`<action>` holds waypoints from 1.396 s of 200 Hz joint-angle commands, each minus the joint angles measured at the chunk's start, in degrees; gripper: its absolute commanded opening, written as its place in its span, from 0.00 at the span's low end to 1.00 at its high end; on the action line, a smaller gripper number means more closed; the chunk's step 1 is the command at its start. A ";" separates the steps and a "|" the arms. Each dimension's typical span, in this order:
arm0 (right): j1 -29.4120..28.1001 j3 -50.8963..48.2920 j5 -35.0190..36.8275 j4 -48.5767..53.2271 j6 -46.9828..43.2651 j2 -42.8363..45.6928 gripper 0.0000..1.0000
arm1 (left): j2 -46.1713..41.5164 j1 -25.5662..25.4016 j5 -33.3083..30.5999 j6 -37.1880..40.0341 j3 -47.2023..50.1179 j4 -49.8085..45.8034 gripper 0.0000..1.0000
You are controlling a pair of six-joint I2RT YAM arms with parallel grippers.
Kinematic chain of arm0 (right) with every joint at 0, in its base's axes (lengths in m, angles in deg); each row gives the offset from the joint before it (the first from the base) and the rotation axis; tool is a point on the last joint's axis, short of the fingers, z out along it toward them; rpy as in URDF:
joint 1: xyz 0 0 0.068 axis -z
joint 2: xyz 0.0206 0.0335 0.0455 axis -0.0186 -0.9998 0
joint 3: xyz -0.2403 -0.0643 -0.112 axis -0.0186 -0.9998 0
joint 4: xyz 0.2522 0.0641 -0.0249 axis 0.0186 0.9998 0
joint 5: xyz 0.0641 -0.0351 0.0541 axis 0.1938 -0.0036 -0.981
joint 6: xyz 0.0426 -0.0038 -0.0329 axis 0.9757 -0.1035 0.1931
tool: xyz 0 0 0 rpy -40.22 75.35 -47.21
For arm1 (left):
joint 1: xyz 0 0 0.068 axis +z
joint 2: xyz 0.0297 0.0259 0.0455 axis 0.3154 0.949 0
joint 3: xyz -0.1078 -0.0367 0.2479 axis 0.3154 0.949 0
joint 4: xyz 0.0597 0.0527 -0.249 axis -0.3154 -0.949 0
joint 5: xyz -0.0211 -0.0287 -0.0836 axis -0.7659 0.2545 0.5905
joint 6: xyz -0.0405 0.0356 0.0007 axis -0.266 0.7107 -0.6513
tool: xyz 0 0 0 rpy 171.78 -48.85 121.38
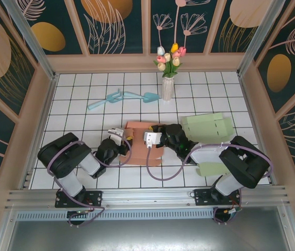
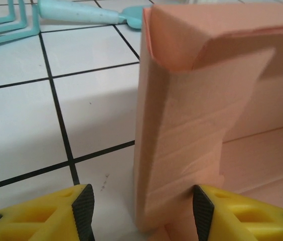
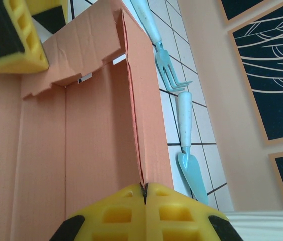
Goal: Fold the paper box
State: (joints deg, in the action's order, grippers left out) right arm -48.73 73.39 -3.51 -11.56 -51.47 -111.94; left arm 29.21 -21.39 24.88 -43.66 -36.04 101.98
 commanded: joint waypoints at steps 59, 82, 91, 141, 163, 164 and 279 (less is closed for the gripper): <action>-0.05 -0.58 -4.07 4.93 2.60 -2.27 0.00 | 6.86 -1.77 3.96 1.09 -4.96 3.63 0.49; -0.02 -0.78 -3.60 4.29 2.95 -2.86 0.00 | 8.31 -3.51 -4.21 0.01 -8.48 -0.51 0.43; -0.07 -0.76 -3.35 4.20 2.96 -3.13 0.00 | 8.70 -3.73 -7.07 -0.65 -9.07 -0.73 0.42; -0.01 -0.68 -3.13 4.66 3.14 -3.08 0.00 | 7.65 -3.81 -26.09 -3.77 -9.58 -4.06 0.25; -0.04 -0.50 -3.19 4.71 3.22 -3.19 0.00 | 6.45 -3.80 -29.27 -3.79 -8.99 -4.64 0.17; -0.05 -0.50 -3.21 4.76 3.27 -3.17 0.00 | 6.45 -3.81 -29.24 -3.74 -8.99 -4.61 0.17; -0.24 4.95 3.80 8.47 8.87 -7.54 0.00 | 0.95 -5.00 -19.54 -5.16 -8.05 -7.27 0.44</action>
State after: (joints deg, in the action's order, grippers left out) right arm -48.86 77.35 -3.11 -11.95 -47.30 -116.40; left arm 34.66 -26.67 -0.41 -48.43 -46.29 93.02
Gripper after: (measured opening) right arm 0.048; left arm 0.398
